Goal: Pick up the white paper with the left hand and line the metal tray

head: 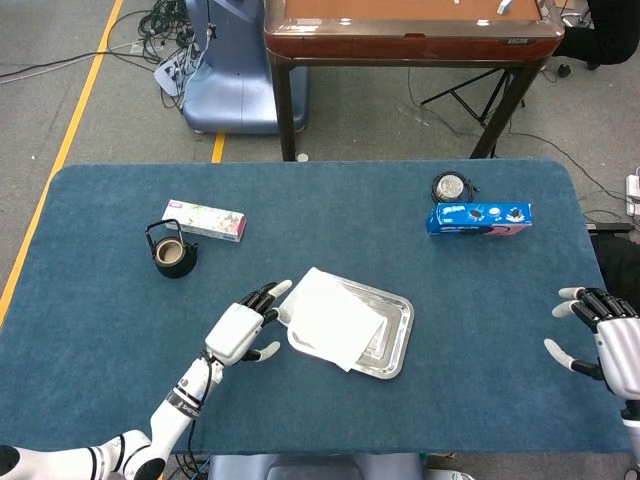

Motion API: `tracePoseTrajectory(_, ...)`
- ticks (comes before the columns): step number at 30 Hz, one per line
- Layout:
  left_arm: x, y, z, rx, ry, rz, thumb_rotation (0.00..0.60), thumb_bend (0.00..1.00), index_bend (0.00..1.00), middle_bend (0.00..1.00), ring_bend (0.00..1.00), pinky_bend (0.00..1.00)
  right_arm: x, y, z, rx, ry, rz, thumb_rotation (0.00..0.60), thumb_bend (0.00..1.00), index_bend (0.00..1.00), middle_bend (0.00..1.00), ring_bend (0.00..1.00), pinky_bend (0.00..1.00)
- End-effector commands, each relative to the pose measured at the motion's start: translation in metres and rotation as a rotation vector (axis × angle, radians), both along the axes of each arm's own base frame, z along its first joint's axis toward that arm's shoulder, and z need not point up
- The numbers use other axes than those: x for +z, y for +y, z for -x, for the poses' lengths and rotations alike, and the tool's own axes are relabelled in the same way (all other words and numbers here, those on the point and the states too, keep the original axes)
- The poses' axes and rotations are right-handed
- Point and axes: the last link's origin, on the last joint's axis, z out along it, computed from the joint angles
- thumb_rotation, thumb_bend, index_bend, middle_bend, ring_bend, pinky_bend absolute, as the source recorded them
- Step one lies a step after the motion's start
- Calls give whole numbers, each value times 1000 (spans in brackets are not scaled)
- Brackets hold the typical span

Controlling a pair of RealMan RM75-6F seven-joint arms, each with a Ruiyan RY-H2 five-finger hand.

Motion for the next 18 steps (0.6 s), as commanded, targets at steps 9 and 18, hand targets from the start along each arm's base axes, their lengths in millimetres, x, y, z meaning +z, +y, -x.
tracePoseTrajectory(9, 5, -1, 5, -4, 29, 7, 600, 262, 313, 44, 4, 205, 3, 0, 1, -2, -1, 2, 600, 205, 447, 321, 240, 305)
tracePoseTrajectory(18, 26, 8, 11, -56, 146, -19, 600, 263, 225, 529, 640, 874, 2, -1, 2, -7, 0, 1, 600, 204, 447, 321, 240, 305)
